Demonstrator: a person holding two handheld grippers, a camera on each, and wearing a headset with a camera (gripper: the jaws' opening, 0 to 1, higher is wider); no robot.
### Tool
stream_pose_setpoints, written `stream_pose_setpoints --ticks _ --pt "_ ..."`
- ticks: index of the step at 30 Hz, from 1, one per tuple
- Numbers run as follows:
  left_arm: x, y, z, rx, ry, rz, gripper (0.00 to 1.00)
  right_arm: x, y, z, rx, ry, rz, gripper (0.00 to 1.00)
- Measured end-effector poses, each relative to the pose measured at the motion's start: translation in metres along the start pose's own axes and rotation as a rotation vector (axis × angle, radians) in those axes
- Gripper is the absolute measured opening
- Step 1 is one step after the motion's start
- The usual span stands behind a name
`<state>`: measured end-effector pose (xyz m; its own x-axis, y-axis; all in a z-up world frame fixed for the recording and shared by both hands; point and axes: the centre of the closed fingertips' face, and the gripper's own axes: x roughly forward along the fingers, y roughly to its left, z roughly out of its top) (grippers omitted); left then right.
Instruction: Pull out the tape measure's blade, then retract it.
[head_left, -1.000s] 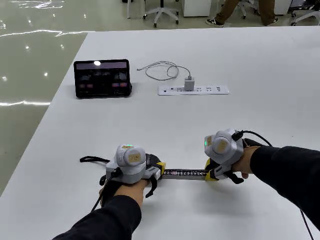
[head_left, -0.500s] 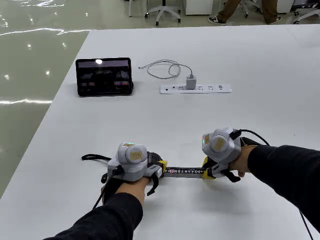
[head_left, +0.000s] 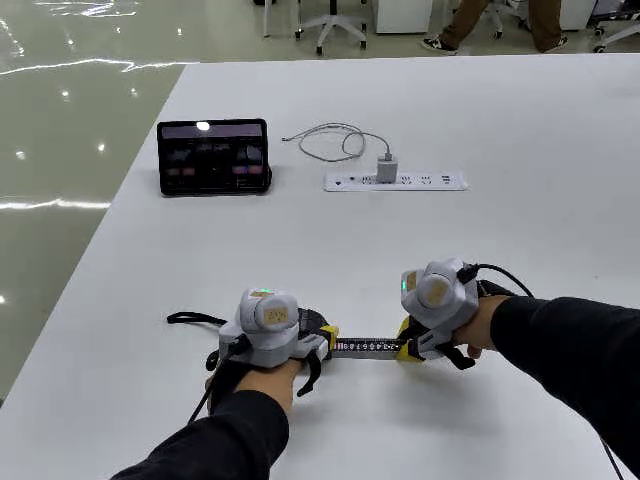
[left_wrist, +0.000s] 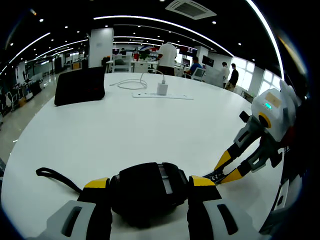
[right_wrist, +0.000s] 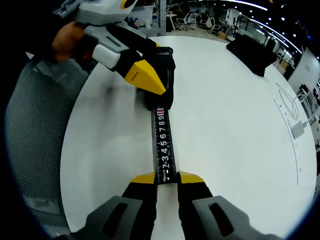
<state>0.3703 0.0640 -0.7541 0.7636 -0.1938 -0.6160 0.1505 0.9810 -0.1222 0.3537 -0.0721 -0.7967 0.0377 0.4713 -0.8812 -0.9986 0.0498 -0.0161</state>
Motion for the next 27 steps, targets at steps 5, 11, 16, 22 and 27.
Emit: stream_pose_setpoints --ticks 5,11,16,22,27 --pt "0.0 0.0 0.0 -0.004 -0.004 0.006 0.56 0.001 -0.001 0.004 -0.016 -0.004 -0.003 0.11" --pt "0.001 0.001 0.001 -0.01 -0.002 0.011 0.56 0.003 -0.002 0.008 -0.04 -0.018 -0.007 0.11" --pt "0.001 0.001 0.0 -0.009 -0.001 0.007 0.56 0.004 -0.001 0.012 -0.037 -0.02 0.009 0.1" --pt "0.001 0.001 0.001 -0.01 -0.003 0.008 0.56 0.004 -0.001 0.012 -0.011 -0.017 0.024 0.1" --pt "0.001 0.001 0.001 -0.012 -0.004 0.006 0.56 0.006 0.0 0.015 -0.036 -0.031 0.033 0.1"
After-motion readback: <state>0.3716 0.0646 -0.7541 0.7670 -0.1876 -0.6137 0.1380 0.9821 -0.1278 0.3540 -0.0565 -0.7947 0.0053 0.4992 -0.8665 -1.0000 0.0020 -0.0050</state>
